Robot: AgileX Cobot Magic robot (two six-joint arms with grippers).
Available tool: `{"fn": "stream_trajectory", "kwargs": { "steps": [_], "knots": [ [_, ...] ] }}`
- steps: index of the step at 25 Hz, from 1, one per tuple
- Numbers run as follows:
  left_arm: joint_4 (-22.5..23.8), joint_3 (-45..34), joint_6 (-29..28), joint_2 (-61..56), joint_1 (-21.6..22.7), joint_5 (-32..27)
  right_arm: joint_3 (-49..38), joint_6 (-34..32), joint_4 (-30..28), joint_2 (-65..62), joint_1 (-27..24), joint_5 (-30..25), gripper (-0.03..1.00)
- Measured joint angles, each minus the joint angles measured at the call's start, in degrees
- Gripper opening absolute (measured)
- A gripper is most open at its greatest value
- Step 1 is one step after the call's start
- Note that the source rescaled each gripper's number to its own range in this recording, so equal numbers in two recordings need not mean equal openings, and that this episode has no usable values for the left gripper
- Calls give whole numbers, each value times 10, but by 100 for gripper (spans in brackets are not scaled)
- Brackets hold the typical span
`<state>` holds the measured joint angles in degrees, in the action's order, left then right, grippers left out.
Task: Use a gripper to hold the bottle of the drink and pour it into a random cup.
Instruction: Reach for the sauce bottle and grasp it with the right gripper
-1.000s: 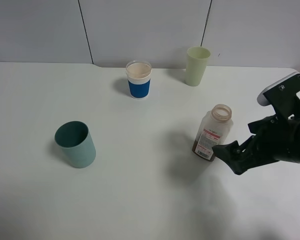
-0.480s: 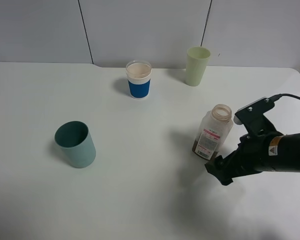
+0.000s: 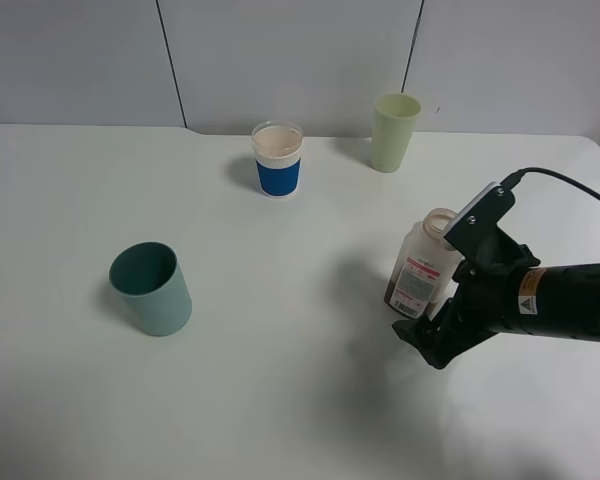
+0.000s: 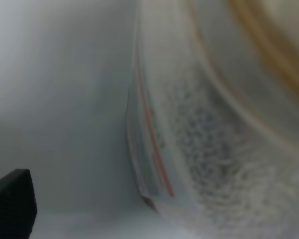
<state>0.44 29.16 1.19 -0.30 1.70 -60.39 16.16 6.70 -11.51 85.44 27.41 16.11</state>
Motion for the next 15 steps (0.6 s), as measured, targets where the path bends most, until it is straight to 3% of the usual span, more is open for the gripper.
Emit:
{"fn": "stream_trajectory", "kwargs": {
  "steps": [8, 15],
  "knots": [
    [0, 0, 0, 0, 0, 0, 0, 0, 0, 0, 0, 19, 71],
    [0, 0, 0, 0, 0, 0, 0, 0, -1, 0, -9, 62, 67]
  ]
}}
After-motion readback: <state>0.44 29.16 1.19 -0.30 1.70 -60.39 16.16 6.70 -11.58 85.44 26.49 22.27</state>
